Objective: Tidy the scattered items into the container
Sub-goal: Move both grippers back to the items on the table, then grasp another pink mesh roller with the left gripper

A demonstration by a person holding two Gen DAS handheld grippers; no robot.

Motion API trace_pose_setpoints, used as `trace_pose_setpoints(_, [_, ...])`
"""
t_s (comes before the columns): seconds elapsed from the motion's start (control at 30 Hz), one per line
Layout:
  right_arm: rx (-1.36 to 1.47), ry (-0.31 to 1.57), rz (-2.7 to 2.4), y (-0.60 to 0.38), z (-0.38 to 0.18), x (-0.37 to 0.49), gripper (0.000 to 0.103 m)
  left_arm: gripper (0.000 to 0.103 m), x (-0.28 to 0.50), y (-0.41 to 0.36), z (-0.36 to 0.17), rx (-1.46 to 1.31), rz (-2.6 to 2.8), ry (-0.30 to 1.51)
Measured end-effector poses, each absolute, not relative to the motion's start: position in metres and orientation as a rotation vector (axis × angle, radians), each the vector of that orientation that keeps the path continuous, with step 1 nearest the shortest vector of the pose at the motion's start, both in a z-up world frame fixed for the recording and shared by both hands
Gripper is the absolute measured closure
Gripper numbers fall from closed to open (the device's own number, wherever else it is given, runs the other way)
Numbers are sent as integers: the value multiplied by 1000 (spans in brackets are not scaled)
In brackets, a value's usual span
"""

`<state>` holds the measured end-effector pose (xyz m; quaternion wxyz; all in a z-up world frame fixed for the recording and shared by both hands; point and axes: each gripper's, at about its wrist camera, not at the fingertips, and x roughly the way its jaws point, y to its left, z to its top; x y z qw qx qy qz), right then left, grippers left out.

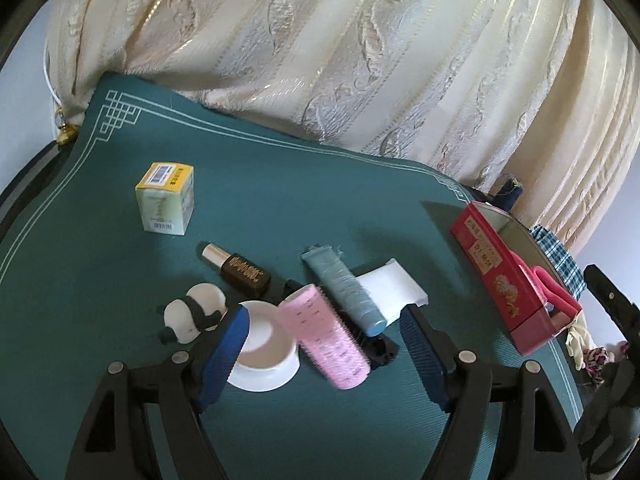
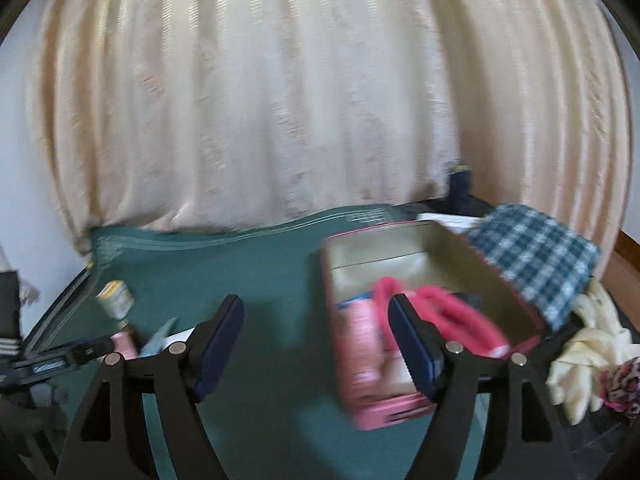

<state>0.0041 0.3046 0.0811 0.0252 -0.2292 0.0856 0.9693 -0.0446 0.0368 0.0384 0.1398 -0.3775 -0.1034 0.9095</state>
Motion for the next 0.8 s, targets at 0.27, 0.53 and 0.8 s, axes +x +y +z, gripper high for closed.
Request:
trace_pose_setpoints(0.27, [-848,276,3051,267,62,-13,25,24,-50,36,30,-1117,2588,-308])
trace_pose_setpoints(0.53, [-910,286,3039,263,47,-24,25,24,-60,38,19,-1143,2558,-324])
trace_pose_setpoints(0.8, [-970,322,3030,266,34,-29,25,37,-70,40,14,-1170,2554,-334])
